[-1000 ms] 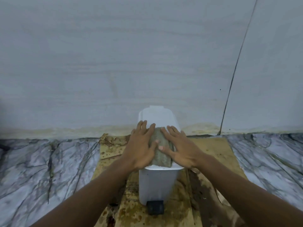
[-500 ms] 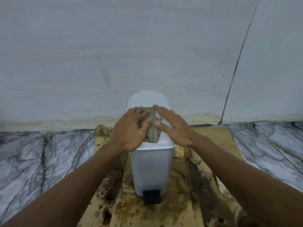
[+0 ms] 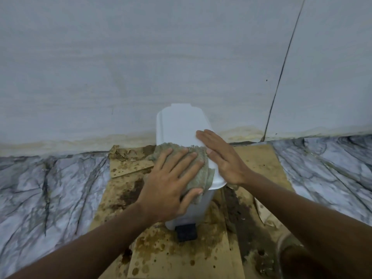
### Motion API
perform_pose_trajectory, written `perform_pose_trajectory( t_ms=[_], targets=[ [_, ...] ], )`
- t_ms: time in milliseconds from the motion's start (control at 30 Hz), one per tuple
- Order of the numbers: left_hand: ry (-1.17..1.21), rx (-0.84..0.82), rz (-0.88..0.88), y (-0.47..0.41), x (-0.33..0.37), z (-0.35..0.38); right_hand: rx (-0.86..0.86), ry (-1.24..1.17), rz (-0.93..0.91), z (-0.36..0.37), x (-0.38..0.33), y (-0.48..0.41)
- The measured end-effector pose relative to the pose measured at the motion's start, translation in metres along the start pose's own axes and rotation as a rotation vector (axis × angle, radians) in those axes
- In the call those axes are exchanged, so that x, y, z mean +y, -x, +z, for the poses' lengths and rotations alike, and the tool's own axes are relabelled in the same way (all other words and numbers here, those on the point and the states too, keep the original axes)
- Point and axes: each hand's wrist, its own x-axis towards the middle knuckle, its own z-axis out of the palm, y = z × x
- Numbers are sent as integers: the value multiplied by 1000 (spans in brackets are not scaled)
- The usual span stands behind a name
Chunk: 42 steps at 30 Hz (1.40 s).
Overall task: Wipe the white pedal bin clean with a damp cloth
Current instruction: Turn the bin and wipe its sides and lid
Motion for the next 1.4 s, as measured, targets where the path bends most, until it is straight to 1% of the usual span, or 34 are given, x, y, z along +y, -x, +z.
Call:
perform_pose_trajectory(
  t_ms=[67, 133, 300, 367, 400, 567, 667, 733, 800, 833, 933, 1000, 1100, 1167, 1267, 1333, 1400],
  targets=[
    [31, 46, 43, 1, -4, 0, 18, -19, 32, 2, -4, 4],
    [97, 71, 39, 2, -10, -2, 46, -43, 64, 6, -11, 3],
    [391, -18, -6, 9, -31, -15, 55, -85, 78, 11, -12, -5],
    [452, 3, -31, 14, -35, -17, 59, -99, 76, 12, -13, -6],
    [436, 26, -39, 15, -33, -14, 63, -98, 74, 14, -14, -6],
    [197, 183, -93, 5, -12, 9, 91, -91, 94, 13, -13, -8],
    [139, 227, -96, -7, -28, 8, 64, -117, 137, 9, -23, -20],
    [164, 291, -213, -17, -49, 4, 25, -60, 86, 12, -33, -29],
    [218, 321, -337, -25, -69, 1, -10, 86, -49, 17, -37, -34],
    [242, 316, -370, -27, -76, 1, -7, 143, -112, 19, -36, -36],
    [259, 342, -385, -24, -82, 9, 28, 216, -253, 20, -24, -38],
    [245, 400, -396, -24, -80, 15, 1, 242, -306, 18, -18, -43],
    [297, 455, -515, -47, -83, 17, 13, 234, -275, 6, -12, -61],
    [362, 452, -600, -68, -86, 18, 82, 187, -235, -2, -9, -73],
    [405, 490, -667, -87, -86, 29, 193, 124, -241, -4, -3, -85],
    [401, 530, -686, -84, -79, 42, 222, 112, -249, -2, 1, -93],
    [356, 537, -613, -75, -71, 56, 242, 114, -212, -3, 5, -101]
  ],
)
